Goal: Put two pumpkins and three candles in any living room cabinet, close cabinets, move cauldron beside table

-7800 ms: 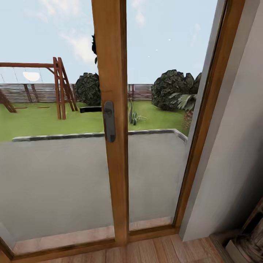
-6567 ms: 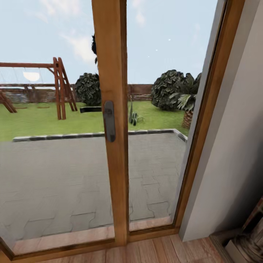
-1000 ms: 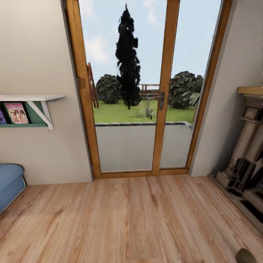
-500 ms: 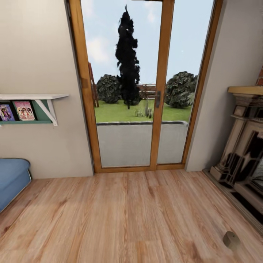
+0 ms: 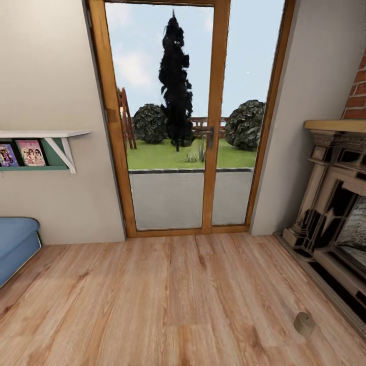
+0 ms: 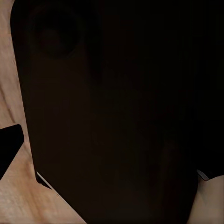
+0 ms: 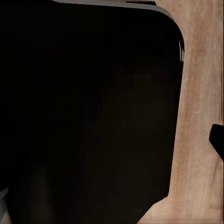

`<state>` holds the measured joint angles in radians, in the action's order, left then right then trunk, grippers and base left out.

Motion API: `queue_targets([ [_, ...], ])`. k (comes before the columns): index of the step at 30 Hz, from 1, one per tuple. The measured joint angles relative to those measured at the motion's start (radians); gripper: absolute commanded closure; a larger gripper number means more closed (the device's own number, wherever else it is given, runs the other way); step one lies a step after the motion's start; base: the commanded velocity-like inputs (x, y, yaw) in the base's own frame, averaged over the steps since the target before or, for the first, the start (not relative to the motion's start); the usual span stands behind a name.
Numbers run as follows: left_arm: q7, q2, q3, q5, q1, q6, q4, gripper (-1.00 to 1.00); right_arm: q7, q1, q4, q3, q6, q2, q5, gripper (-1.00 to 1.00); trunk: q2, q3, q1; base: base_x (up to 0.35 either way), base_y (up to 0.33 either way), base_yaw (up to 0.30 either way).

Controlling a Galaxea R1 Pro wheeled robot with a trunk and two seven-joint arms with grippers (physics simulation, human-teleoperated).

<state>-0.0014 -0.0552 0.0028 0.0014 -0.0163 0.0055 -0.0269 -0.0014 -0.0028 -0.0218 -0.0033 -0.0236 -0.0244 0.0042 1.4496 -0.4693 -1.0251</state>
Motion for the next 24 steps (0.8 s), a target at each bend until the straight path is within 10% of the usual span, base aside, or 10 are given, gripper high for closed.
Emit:
queue_targets([
  [24, 0.0, -0.001, 0.0, 0.0, 0.0, 0.001, 0.001, -1.0, 0.0, 0.0, 0.0, -0.002, 0.0, 0.0, 0.0, -1.0, 0.0, 0.0, 0.0, -0.02, -0.099, 0.219],
])
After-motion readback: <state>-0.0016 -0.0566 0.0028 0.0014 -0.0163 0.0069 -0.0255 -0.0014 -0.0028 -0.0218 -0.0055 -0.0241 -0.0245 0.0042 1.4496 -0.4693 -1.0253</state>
